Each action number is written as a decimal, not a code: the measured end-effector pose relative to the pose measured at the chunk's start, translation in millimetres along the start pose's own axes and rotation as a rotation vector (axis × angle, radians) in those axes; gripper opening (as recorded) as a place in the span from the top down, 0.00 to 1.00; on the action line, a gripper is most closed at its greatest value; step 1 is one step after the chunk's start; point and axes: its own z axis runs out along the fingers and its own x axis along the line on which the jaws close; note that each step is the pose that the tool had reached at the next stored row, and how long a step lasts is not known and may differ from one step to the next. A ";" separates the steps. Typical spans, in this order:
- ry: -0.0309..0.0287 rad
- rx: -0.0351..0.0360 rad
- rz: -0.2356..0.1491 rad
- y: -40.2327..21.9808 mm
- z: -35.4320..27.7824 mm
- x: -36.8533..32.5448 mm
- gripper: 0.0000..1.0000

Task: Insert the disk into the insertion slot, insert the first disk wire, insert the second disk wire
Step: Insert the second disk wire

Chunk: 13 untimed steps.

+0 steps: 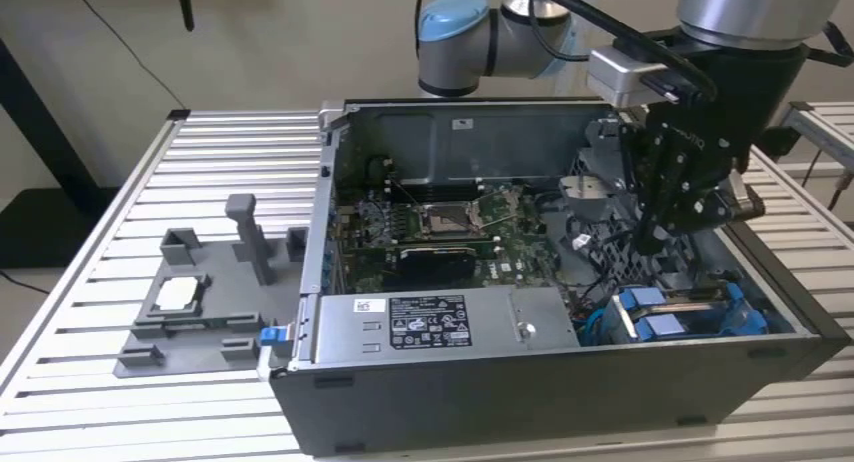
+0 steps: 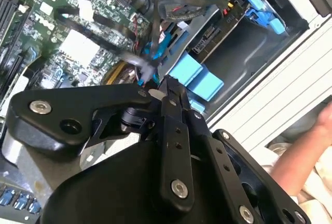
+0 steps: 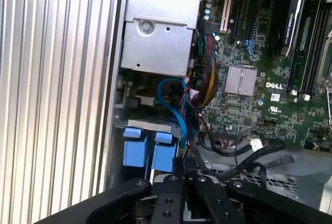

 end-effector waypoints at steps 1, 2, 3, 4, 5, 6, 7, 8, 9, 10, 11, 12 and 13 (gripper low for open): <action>0.0003 -0.0002 0.000 -0.1 -0.1 -0.4 0.85; 0.0005 -0.0003 0.000 0.0 -0.5 -0.9 0.85; 0.0003 -0.0003 0.000 0.5 -1.0 -1.4 0.84; 0.0004 0.0001 0.000 1.1 -1.4 -2.2 0.78; 0.0007 0.0007 0.000 2.0 -1.9 -3.9 0.78; 0.0008 0.0033 0.000 3.3 -2.5 -9.6 0.66; 0.0009 0.0052 0.000 4.1 -2.8 -13.5 0.66; 0.0014 0.0064 0.000 4.7 -3.6 -16.3 0.60; 0.0017 0.0065 0.000 5.1 -6.1 -17.2 0.60; 0.0014 0.0066 0.000 5.1 -10.3 -17.2 0.60; 0.0014 0.0067 0.000 4.9 -14.7 -17.4 0.60; 0.0015 0.0067 -0.001 4.8 -19.2 -17.3 0.60; 0.0015 0.0067 -0.001 4.8 -23.4 -17.5 0.60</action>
